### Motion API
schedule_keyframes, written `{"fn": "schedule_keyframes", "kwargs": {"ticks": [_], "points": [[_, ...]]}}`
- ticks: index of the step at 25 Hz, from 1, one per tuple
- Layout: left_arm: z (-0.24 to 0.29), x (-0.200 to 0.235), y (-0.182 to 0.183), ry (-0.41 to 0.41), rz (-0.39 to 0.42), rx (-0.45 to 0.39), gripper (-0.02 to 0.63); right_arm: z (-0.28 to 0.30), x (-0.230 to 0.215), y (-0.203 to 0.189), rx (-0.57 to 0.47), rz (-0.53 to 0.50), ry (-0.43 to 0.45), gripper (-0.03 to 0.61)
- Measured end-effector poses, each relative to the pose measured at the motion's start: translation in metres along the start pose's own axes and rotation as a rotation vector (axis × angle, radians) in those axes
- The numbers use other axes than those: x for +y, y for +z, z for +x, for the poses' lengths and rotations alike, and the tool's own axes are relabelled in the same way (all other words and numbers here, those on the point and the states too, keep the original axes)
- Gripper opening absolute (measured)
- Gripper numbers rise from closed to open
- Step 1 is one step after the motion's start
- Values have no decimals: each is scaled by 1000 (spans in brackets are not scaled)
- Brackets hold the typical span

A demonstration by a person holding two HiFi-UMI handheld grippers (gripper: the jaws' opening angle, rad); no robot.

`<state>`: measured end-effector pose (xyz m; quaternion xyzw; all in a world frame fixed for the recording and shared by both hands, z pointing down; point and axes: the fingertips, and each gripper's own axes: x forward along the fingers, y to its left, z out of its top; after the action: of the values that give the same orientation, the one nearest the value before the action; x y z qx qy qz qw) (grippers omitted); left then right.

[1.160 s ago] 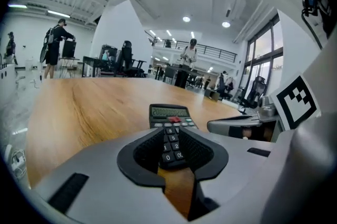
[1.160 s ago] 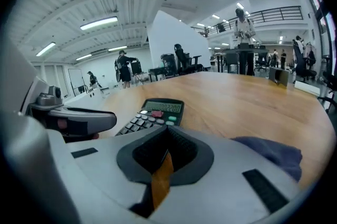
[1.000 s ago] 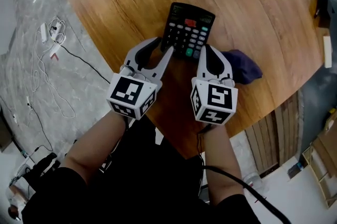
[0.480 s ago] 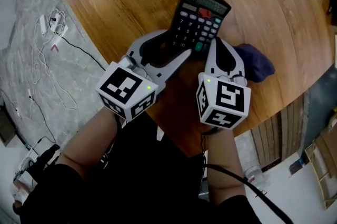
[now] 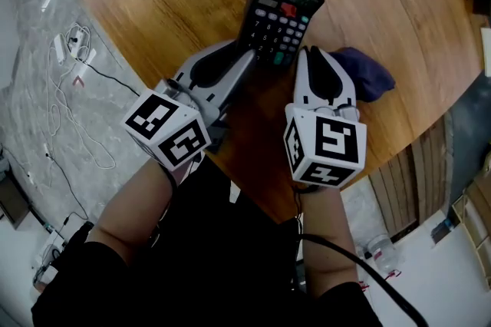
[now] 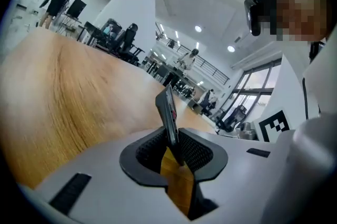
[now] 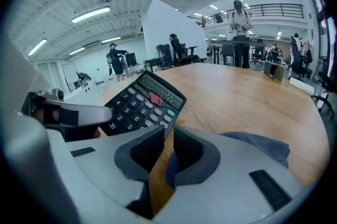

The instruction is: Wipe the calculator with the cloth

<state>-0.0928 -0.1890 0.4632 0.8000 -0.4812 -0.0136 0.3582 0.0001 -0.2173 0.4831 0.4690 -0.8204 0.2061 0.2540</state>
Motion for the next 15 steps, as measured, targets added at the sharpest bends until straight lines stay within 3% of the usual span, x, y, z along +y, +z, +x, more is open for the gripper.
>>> {"fn": "schedule_keyframes", "kwargs": {"ticks": [3, 7, 12, 15], "points": [[-3, -5, 5, -13, -23, -27, 74, -22, -8, 6, -28, -1, -23, 30], [-3, -19, 6, -30, -33, -38, 71, -50, -39, 4, -37, 13, -65, 158], [-4, -30, 3, -58, -72, -45, 71, -52, -90, -25, 81, -61, -217, 187], [-4, -35, 4, -70, -93, -48, 71, -42, -99, -40, 134, -40, -222, 187]]}}
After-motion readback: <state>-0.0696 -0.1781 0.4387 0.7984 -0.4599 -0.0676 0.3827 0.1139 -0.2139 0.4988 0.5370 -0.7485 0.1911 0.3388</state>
